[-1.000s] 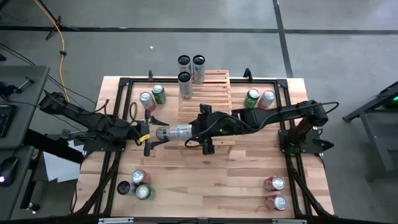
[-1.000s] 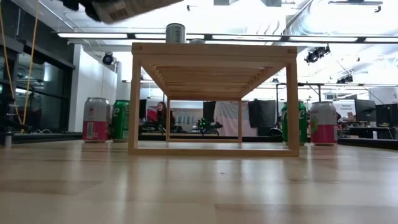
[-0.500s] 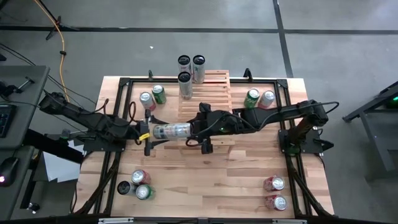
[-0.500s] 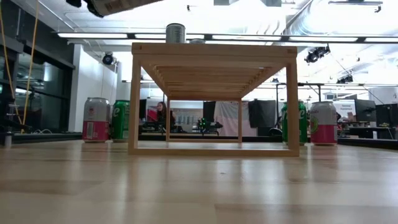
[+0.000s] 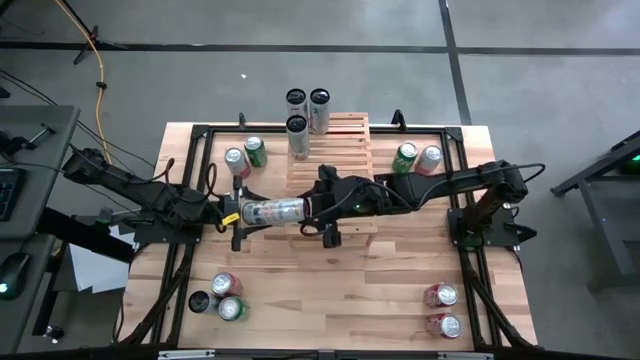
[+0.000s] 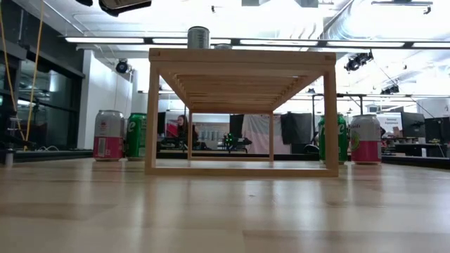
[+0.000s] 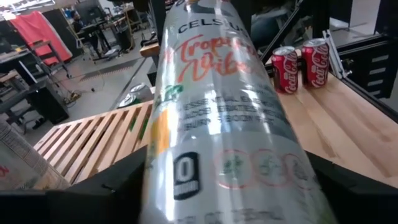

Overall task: Place canned beverage on shelf
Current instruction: Put the white yellow soda can aligned with the other white yellow soda can on the shelf

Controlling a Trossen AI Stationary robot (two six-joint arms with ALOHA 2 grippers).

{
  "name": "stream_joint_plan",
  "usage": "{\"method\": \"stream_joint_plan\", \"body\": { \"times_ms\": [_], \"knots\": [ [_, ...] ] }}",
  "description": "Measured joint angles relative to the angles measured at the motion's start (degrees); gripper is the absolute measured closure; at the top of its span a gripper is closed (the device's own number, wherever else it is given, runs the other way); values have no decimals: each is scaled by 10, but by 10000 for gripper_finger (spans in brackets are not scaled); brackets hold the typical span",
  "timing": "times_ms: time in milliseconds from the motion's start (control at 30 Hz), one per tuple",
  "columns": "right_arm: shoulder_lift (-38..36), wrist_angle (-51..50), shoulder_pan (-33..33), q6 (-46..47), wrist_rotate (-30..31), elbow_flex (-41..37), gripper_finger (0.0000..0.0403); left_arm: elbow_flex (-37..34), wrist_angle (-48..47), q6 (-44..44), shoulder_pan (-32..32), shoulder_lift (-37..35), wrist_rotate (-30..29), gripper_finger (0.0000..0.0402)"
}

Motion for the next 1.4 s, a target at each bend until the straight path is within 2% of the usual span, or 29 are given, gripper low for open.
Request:
{"method": "stream_joint_plan", "body": {
  "times_ms": [100,200,300,400,500,633,733,867,967,1100,1200,1267,1400],
  "knots": [
    [0,0,0,-2,3,0,169,0,0,0,0,0,-4,167],
    [0,0,0,-5,1,0,164,0,0,1,0,0,-13,167],
    [0,1,0,-7,2,0,124,0,0,11,0,0,-28,167],
    [-2,2,0,-5,11,1,79,0,-9,23,0,-1,-66,167],
    [-10,-10,-1,-4,35,1,52,0,-8,39,-1,-6,-119,167],
    [-24,-45,1,24,37,1,42,0,0,38,1,-24,-203,167],
    [-29,-87,0,46,42,1,41,-5,8,29,0,-41,-230,167],
    [-29,-123,-2,76,76,-18,40,-39,73,33,0,-85,-233,167],
    [-30,-108,-4,89,92,-59,39,-82,144,60,0,-122,-200,167],
    [-35,5,-12,76,107,-135,39,-133,258,88,0,-166,-96,167],
    [-36,155,-29,52,101,-193,39,-161,326,90,3,-177,-30,167],
    [-36,269,-43,35,63,-225,39,-172,355,90,9,-177,3,167],
    [-36,522,-72,43,-52,-290,38,-192,409,90,29,-168,37,167]
  ]
}}
